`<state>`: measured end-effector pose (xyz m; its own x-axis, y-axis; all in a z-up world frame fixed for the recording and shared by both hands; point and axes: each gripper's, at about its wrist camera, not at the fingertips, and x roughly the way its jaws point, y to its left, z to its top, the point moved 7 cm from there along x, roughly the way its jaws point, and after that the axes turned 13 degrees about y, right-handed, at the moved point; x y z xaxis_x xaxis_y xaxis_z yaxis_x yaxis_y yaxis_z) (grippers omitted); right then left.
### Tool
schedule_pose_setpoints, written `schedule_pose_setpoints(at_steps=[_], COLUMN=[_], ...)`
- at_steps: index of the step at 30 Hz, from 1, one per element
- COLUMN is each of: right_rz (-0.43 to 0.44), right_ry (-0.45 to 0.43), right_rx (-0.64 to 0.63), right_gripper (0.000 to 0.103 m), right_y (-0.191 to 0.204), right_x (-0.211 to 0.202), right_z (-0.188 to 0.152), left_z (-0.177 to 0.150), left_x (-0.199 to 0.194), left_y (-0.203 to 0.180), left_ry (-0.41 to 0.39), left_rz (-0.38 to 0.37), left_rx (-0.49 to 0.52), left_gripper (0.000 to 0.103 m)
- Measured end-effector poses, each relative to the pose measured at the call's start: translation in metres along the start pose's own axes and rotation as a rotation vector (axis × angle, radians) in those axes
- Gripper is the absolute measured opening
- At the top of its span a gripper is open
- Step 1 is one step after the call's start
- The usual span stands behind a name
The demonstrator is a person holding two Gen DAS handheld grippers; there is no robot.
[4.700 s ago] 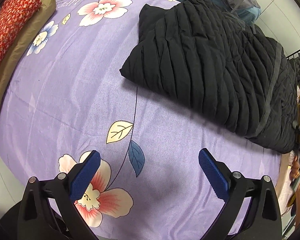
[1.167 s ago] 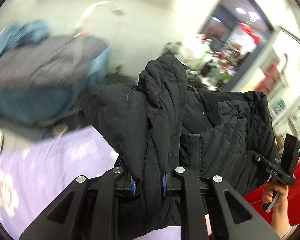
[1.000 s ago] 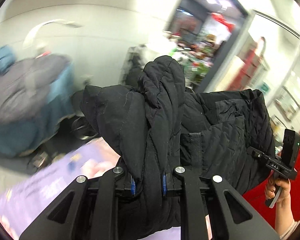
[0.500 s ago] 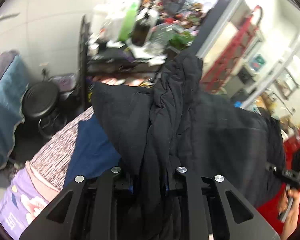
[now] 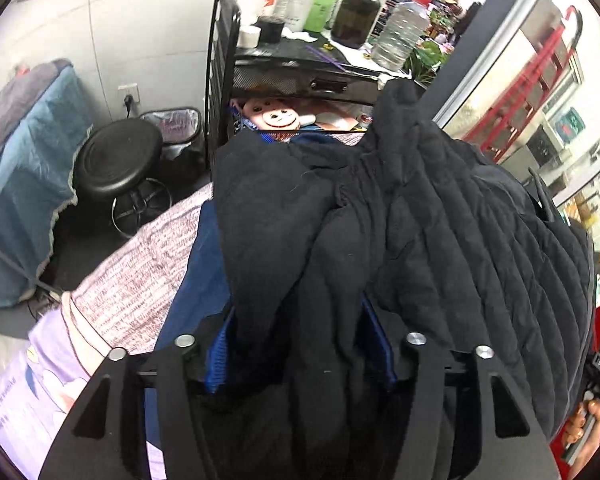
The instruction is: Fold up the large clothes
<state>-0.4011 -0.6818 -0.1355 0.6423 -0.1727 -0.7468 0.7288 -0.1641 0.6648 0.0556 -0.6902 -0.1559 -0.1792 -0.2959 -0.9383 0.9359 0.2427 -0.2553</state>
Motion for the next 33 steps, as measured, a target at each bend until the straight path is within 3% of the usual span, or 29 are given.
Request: schedule_pose_setpoints(at_steps=[3, 6, 10, 11, 12, 14, 17, 20, 24, 29, 33], right_rz=[0.061, 0.079, 0.095, 0.092, 0.082, 0.043, -0.051, -0.198, -0.252, -0.360, -0.432], right_ry=[0.006, -0.002, -0.054, -0.068, -0.105, -0.204, -0.264, -0.249, -0.146, -0.024, 0.007], right_rx=[0.038, 0.042, 0.071, 0.088, 0.111, 0.126, 0.109, 0.065, -0.065, -0.207, -0.270], right_gripper=[0.056, 0.058, 0.063, 0.070, 0.080, 0.090, 0.094, 0.096, 0.096, 0.097, 0.097], right_y=[-0.011, -0.012, -0.003, -0.004, -0.004, 0.001, 0.013, 0.033, 0.071, 0.119, 0.143], right_x=[0.007, 0.006, -0.010, -0.014, -0.025, -0.054, -0.089, -0.104, -0.093, -0.062, -0.046], right_z=[0.002, 0.002, -0.002, -0.005, -0.008, -0.012, -0.022, -0.037, -0.067, -0.107, -0.126], left_z=[-0.002, -0.005, -0.006, -0.007, -0.008, -0.013, -0.022, -0.041, -0.073, -0.104, -0.127], left_x=[0.005, -0.002, -0.035, -0.047, -0.058, -0.089, -0.114, -0.131, -0.136, -0.126, -0.121], left_y=[0.012, 0.013, 0.010, 0.010, 0.011, 0.016, 0.017, 0.002, -0.035, -0.089, -0.118], left_ry=[0.011, -0.002, -0.055, -0.075, -0.097, -0.160, -0.155, -0.128, -0.132, -0.080, -0.051], left_rz=[-0.052, -0.105, -0.062, -0.074, -0.088, -0.071, -0.014, 0.044, 0.174, 0.224, 0.290], left_rx=[-0.060, -0.096, -0.085, -0.088, -0.093, -0.095, -0.058, 0.010, 0.114, 0.235, 0.288], left_gripper=[0.073, 0.074, 0.080, 0.082, 0.088, 0.096, 0.097, 0.097, 0.097, 0.097, 0.097])
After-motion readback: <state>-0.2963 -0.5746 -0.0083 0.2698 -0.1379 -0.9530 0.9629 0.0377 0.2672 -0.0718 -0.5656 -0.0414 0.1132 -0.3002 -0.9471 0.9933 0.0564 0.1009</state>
